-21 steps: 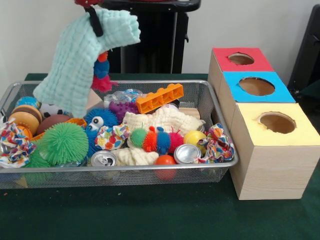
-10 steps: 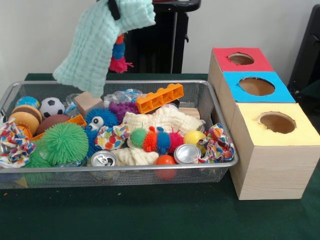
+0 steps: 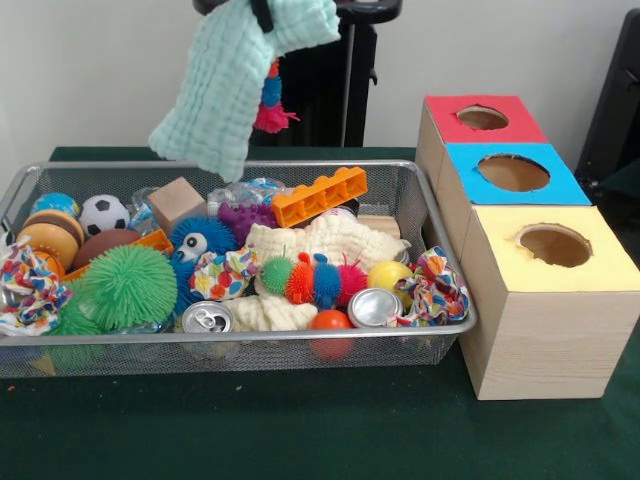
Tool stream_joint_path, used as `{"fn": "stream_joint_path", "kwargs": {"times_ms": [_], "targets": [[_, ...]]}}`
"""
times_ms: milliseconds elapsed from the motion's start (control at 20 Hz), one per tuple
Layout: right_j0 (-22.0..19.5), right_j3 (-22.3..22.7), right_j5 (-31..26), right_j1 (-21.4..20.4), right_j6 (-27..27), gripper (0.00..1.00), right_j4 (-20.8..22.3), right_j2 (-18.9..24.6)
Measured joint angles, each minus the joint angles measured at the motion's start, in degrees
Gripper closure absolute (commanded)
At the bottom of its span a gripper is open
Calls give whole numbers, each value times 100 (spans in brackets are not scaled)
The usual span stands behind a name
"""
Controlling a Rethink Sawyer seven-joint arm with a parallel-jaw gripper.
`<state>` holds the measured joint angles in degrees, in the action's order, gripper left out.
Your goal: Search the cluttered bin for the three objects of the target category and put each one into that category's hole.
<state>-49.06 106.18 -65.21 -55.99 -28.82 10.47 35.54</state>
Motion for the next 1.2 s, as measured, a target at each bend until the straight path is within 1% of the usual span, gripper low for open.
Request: {"fn": "stream_joint_path", "kwargs": {"times_ms": [350, 650, 850, 950, 1150, 1200], "targets": [[-11, 152, 1, -123, 0, 100, 2, 38], [-154, 477, 4, -363, 0, 100, -125, 154], [-278, 820, 37, -637, 0, 100, -328, 229], [-329, 1109, 133, -884, 0, 100, -500, 237], [-336, 1428, 250, -1188, 0, 100, -712, 239], [-332, 1571, 290, -1343, 0, 100, -833, 238]]}}
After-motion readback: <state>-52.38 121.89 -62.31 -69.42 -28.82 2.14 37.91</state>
